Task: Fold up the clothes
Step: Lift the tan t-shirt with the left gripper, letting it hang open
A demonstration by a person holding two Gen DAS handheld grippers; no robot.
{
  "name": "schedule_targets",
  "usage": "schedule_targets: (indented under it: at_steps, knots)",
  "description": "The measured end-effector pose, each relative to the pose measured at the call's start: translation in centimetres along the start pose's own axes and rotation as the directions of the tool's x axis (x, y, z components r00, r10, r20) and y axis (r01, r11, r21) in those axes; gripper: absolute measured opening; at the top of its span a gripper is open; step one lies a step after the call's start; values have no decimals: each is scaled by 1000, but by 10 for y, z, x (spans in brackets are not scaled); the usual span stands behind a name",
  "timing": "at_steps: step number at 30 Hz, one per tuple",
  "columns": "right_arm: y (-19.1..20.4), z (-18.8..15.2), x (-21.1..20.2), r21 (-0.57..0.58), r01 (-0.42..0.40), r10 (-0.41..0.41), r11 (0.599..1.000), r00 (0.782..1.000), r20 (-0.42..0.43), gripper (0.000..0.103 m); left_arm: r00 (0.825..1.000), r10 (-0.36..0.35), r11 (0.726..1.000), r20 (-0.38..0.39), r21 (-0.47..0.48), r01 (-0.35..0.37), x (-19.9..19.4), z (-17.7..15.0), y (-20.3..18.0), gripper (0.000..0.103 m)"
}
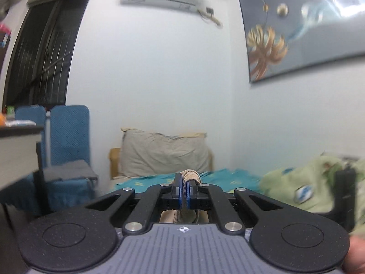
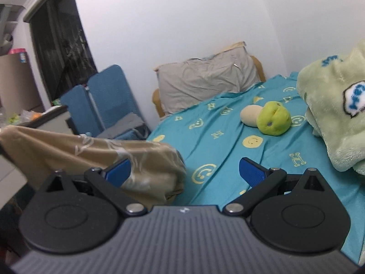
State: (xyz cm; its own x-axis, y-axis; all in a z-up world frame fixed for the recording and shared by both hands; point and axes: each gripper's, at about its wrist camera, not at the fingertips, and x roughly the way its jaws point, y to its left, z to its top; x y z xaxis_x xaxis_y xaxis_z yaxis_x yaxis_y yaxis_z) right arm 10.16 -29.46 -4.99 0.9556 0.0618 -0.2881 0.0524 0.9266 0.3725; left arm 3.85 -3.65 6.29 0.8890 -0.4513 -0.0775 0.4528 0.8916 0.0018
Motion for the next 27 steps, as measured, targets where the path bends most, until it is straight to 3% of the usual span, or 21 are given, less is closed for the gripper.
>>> schedule_targets:
  at_steps: [5, 7, 10, 12, 15, 18, 22, 25, 27]
  knots:
    - [25, -20, -12, -93, -52, 41, 994, 993, -109, 103, 997, -49, 997, -65, -66, 45, 4, -28, 9, 4]
    - [35, -30, -9, -115, -91, 73, 989, 985, -159, 103, 994, -42, 994, -102, -101, 32, 16, -42, 21, 5]
    - [55, -49, 3, -138, -151, 114, 979, 962, -248, 103, 988, -45, 982, -150, -187, 17, 39, -60, 52, 6]
    - [68, -63, 13, -149, -174, 123, 973, 946, -299, 103, 983, -53, 968, -174, -249, 8, 48, -70, 68, 13]
    - [84, -84, 32, -187, -184, 103, 965, 921, -376, 103, 975, -63, 940, -213, -341, -14, 58, -87, 92, 14]
    - [91, -99, 52, -225, -161, 50, 961, 900, -433, 103, 965, -32, 934, -260, -353, -64, 67, -99, 99, 14]
    - [85, -107, 64, -284, -29, -107, 958, 886, -452, 103, 950, 24, 941, -311, -315, -127, 72, -110, 96, 12]
    - [69, -98, 55, -244, 58, -160, 968, 892, -423, 103, 942, 58, 938, -330, -306, -165, 73, -111, 95, 7]
    - [58, -88, 47, -208, 107, -184, 972, 901, -394, 103, 945, 40, 933, -323, -325, -151, 69, -110, 95, 7]
